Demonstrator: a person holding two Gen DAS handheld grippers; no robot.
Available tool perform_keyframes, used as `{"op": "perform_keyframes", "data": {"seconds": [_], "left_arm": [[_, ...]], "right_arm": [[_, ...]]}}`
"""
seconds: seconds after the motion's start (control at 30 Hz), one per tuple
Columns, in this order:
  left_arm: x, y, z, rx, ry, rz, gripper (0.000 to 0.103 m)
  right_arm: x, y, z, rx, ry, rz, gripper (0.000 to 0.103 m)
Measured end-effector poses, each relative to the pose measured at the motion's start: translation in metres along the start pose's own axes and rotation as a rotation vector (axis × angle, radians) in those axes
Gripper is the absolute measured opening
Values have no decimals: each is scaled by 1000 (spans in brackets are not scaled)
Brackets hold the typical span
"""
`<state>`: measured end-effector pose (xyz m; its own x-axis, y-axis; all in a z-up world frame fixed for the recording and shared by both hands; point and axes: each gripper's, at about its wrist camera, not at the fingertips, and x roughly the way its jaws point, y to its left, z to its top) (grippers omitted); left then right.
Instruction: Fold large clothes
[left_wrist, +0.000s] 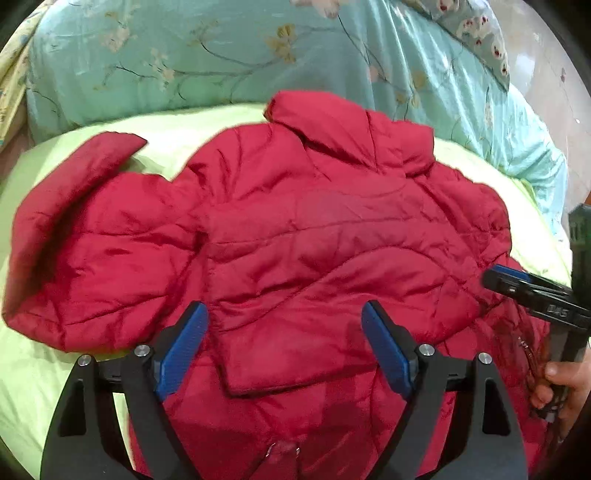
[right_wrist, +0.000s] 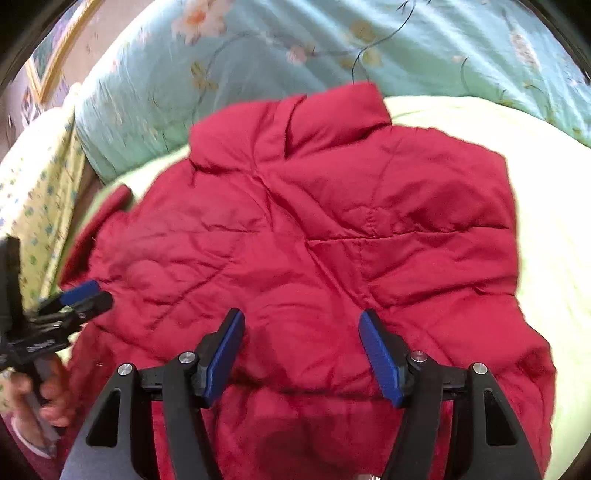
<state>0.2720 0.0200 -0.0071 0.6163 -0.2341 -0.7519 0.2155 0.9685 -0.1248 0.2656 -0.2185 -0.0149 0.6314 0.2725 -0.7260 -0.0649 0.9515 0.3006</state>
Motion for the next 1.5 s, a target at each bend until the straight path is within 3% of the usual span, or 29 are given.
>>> {"op": "perform_keyframes", "data": {"seconds": [0.13,0.3,0.67,1.07,1.2,1.23,1.27,1.37,1.43,1.5], "left_arm": [[-18,14,3,-19,-38,107,86],[-27,49,10,-88,-19,179,86],[-24,98,28,-40,-19,412,86],[29,138,53,7,86,548,86],[40,151,60,-35,90,539,84],[39,155,61,-52,86,526,73],[39,158,62,-67,87,517,56],[30,173,61,-156,73,445,28],[18,175,59,-199,46,396,18],[4,170,58,-224,11,344,14]], "right_arm": [[-34,8,-6,6,-44,45,67],[-62,15,-15,3,-85,74,67],[-80,28,-36,-4,-59,107,67],[-82,32,-50,20,-32,119,67],[-84,31,-52,33,-34,119,67],[-85,30,-52,35,-34,119,67],[-85,30,-52,36,-35,119,67],[-86,27,-52,47,-40,122,67],[-88,25,-52,57,-47,126,67],[-89,25,-50,56,-52,126,67]]}}
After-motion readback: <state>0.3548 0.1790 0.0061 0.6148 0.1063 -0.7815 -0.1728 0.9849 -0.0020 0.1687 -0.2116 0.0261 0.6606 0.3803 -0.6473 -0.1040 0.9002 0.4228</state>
